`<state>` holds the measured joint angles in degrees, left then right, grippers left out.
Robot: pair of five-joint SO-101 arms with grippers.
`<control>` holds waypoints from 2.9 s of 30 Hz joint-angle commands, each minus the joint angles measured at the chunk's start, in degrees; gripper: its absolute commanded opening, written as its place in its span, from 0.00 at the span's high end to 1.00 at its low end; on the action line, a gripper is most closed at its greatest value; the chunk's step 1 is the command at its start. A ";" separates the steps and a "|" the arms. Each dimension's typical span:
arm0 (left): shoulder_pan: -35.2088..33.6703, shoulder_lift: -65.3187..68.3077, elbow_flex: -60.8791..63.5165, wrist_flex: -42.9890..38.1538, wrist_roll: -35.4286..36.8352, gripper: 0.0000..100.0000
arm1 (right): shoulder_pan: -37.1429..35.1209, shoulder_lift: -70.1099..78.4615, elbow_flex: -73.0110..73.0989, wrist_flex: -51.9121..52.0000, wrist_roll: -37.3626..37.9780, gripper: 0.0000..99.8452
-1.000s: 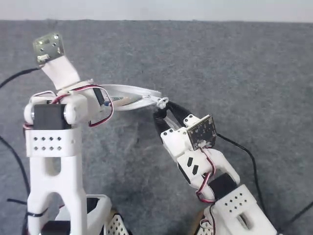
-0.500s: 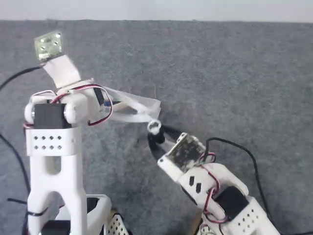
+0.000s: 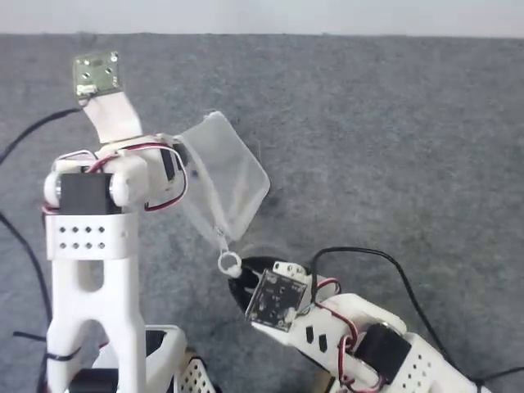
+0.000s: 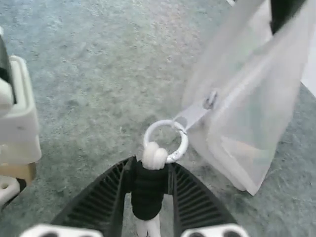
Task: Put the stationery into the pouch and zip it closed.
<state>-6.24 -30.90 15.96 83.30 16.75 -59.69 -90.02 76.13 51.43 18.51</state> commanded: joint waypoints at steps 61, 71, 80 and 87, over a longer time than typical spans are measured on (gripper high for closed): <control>27.52 -53.36 26.42 -4.57 -20.13 0.75 | 7.60 -1.01 -2.90 -12.35 -8.79 0.99; 27.52 -53.36 26.86 -4.40 -20.48 0.75 | 16.04 -14.81 -4.57 -7.69 -8.44 0.99; 27.96 -53.36 27.12 -2.73 -23.65 0.75 | 21.49 -14.02 -15.38 5.14 -6.33 0.99; 28.66 -53.36 29.23 -3.25 -25.23 0.75 | 25.89 -14.02 -20.57 12.26 2.02 0.99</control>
<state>21.54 -83.91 45.14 80.40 -6.64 -35.78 -103.56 60.13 62.42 16.92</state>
